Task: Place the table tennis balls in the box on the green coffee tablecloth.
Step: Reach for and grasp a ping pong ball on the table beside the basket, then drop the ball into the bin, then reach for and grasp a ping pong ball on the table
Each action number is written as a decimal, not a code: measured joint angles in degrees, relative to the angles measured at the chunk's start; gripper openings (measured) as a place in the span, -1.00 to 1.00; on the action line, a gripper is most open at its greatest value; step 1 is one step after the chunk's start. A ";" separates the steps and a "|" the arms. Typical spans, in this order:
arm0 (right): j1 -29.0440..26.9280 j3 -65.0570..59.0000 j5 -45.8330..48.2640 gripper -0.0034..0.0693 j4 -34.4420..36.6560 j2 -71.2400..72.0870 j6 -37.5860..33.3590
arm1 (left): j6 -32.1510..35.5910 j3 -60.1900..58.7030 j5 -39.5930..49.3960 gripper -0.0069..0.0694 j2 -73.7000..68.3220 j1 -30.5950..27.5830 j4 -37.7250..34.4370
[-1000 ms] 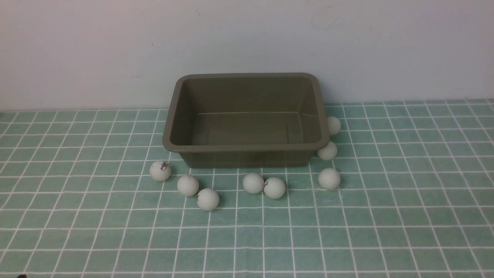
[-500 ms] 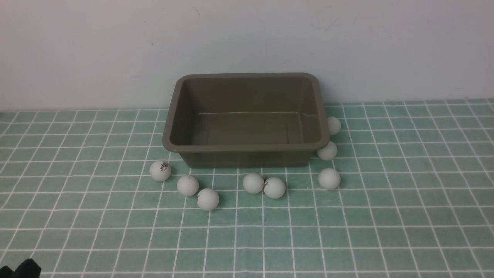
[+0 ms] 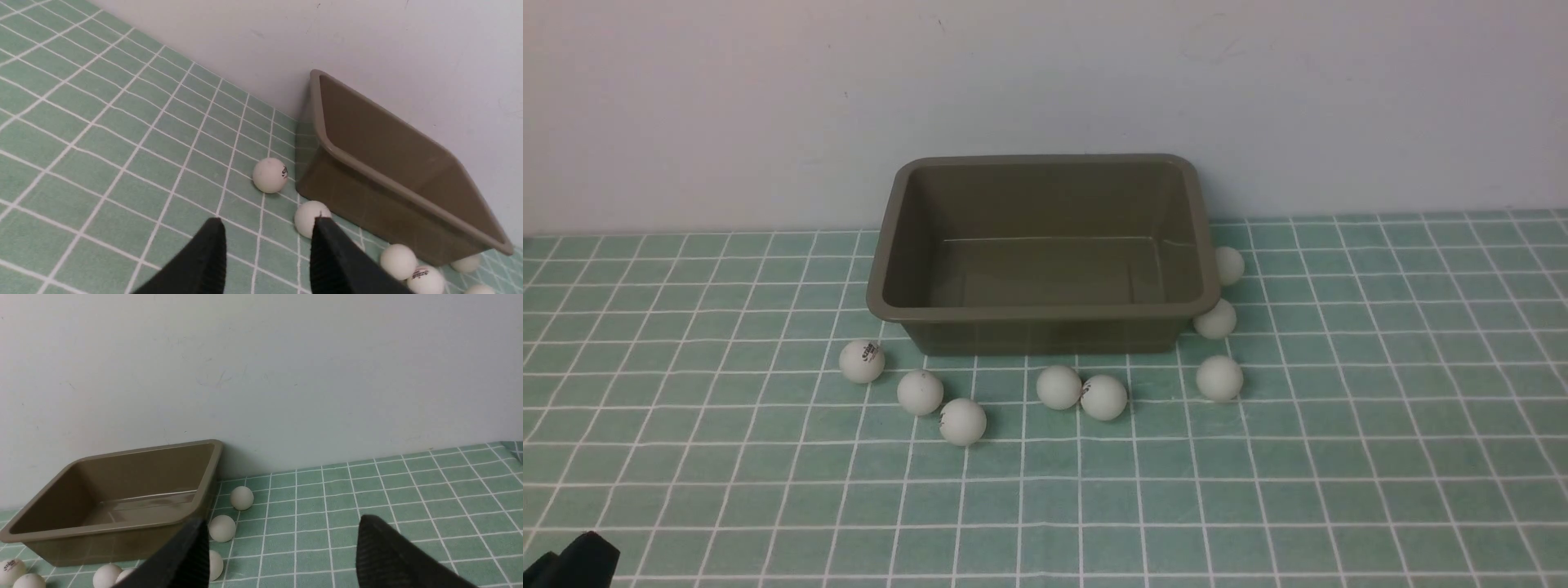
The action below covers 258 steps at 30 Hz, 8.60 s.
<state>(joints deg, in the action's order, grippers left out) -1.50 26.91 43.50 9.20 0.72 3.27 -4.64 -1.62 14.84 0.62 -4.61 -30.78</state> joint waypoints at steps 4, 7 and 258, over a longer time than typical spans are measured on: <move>0.00 0.00 0.05 0.30 0.06 0.00 -0.19 | 0.56 0.00 -0.76 -0.12 0.00 0.00 -4.28; 0.00 0.00 0.21 0.30 0.62 0.00 -1.87 | 3.29 0.14 0.24 -0.12 0.00 0.00 -6.84; 14.36 40.40 -9.55 0.43 41.15 -113.57 -61.35 | 24.94 78.40 35.70 -0.63 -83.53 8.79 16.59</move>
<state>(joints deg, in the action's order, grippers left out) 12.86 67.31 33.95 50.35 -112.85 -58.07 20.30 76.78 50.54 -82.90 4.18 -14.19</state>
